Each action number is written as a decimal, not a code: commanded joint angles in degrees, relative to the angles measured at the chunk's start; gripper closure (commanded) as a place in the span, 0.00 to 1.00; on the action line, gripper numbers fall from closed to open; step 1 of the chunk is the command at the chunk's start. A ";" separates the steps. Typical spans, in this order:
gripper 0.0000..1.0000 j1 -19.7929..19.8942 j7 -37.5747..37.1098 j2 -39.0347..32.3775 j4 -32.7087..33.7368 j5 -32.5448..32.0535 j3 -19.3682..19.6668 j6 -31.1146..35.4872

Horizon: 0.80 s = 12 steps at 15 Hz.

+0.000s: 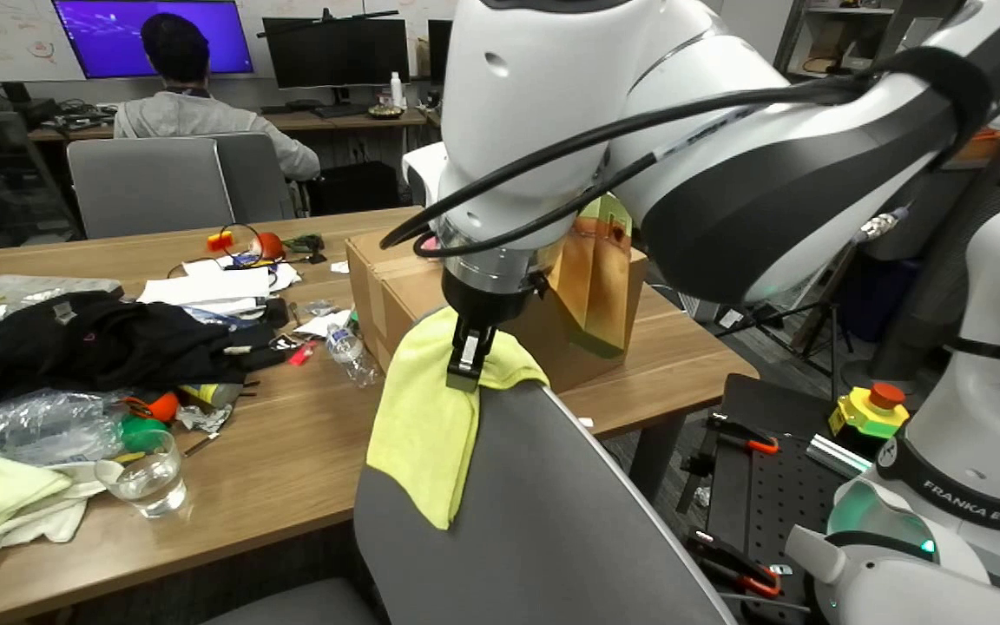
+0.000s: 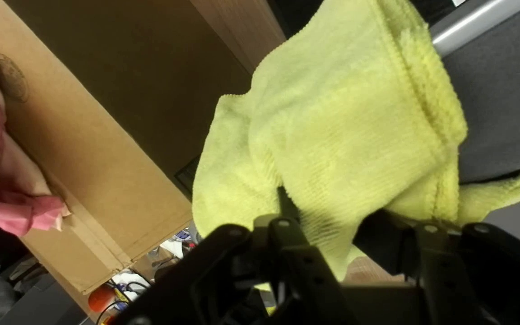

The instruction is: Place the peach and pink shirts and the yellow cloth on top of the brown box

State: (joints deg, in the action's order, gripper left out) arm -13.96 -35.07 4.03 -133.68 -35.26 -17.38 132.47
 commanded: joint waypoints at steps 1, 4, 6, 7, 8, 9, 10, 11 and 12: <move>0.93 0.66 0.10 0.52 -0.34 0.46 0.92 -0.34; 0.94 0.78 0.29 1.55 -0.16 0.55 1.25 -0.48; 0.93 0.77 0.97 2.37 -0.13 1.02 1.35 -0.84; 0.93 0.74 1.44 3.27 0.09 1.32 1.38 -1.04; 0.93 0.67 1.91 3.96 0.38 2.02 1.39 -1.24; 0.93 0.65 2.01 4.96 0.87 2.32 1.28 -1.70; 0.93 0.69 2.19 5.75 1.39 2.46 1.15 -2.00; 0.93 0.78 2.23 6.58 2.39 2.10 0.94 -2.36; 0.93 0.94 2.11 7.28 3.32 1.81 0.80 -2.54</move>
State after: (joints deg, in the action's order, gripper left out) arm -13.50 -34.66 8.01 -132.75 -34.31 -16.05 131.79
